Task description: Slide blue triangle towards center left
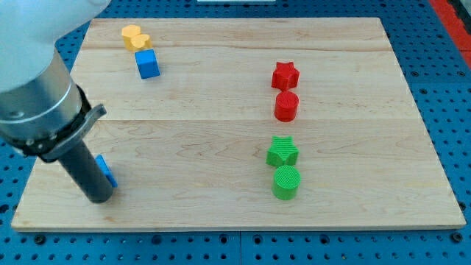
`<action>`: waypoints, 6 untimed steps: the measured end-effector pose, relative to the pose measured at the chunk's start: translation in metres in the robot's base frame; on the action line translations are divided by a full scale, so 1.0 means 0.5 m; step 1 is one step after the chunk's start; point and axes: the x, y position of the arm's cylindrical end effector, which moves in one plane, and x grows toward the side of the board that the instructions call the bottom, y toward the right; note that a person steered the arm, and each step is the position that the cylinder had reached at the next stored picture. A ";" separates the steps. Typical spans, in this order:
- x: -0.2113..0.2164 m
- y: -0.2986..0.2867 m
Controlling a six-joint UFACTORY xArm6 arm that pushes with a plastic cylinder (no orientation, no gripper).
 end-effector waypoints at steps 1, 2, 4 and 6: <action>-0.034 0.026; -0.085 0.026; -0.073 -0.059; -0.091 -0.095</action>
